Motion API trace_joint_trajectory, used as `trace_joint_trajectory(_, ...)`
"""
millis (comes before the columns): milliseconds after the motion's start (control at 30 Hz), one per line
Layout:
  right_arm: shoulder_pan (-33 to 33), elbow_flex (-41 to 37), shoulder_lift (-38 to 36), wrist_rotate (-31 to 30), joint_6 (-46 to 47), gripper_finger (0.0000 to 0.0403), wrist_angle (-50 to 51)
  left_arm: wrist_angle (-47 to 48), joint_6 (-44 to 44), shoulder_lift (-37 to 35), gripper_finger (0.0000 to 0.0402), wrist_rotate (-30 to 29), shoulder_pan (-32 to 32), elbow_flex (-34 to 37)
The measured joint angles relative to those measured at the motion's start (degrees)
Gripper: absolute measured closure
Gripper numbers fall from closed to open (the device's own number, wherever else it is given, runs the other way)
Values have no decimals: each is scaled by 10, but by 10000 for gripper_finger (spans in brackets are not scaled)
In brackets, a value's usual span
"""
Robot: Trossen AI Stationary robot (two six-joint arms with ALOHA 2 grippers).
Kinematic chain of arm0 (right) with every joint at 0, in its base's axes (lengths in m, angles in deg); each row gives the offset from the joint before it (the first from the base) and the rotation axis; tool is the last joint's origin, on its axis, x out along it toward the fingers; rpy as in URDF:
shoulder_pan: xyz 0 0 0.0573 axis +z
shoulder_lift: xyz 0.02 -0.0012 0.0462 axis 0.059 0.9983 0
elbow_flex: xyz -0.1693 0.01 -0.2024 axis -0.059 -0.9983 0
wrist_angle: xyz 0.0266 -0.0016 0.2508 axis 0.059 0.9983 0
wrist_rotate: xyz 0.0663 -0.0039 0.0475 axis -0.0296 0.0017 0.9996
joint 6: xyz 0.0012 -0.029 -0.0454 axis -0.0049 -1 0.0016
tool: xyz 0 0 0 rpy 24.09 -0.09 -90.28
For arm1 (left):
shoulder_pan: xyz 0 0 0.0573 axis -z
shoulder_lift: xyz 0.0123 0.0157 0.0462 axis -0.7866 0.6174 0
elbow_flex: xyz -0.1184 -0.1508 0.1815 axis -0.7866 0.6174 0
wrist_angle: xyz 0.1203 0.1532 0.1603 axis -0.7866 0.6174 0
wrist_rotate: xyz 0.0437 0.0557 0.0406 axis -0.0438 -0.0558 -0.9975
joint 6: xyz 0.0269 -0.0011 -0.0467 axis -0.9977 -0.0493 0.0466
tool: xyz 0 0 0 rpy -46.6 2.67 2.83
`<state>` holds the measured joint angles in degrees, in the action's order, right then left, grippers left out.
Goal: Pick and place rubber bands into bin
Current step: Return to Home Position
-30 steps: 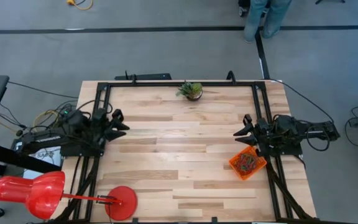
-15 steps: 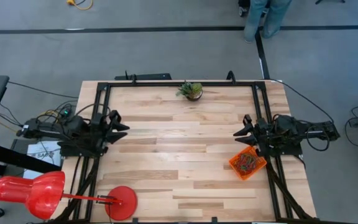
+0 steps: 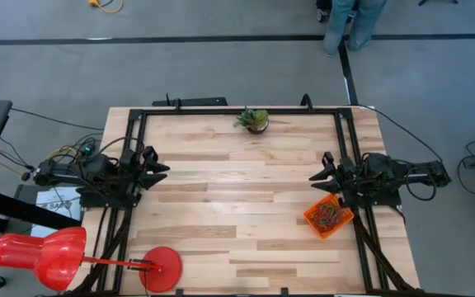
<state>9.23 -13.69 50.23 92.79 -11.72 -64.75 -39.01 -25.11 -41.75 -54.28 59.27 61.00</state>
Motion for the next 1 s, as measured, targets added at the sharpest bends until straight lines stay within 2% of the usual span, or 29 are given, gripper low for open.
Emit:
trace_joint_trajectory(100, 0, -25, 0, -2, 0, 310, -21, -5, 3, 0, 281, -37, 0, 25)
trace_joint_trajectory(233, 0, -60, 1, -17, 13, 310, -75, -74, 12, 0, 281, -67, 0, 75)
trace_joint_trajectory(433, 0, -60, 2, -19, 13, 310, -73, -70, 13, 2, 281, -83, 0, 74)
trace_joint_trajectory(633, 0, -60, 2, -22, 4, 310, -50, 46, 53, 2, 281, -202, 0, 73)
trace_joint_trajectory(733, 0, -60, 2, -22, 4, 310, -50, 48, 57, 9, 281, -201, 0, 72)
trace_joint_trajectory(1000, 0, -60, 2, -23, 4, 310, -50, 53, -6, 13, 281, -194, 0, 72)
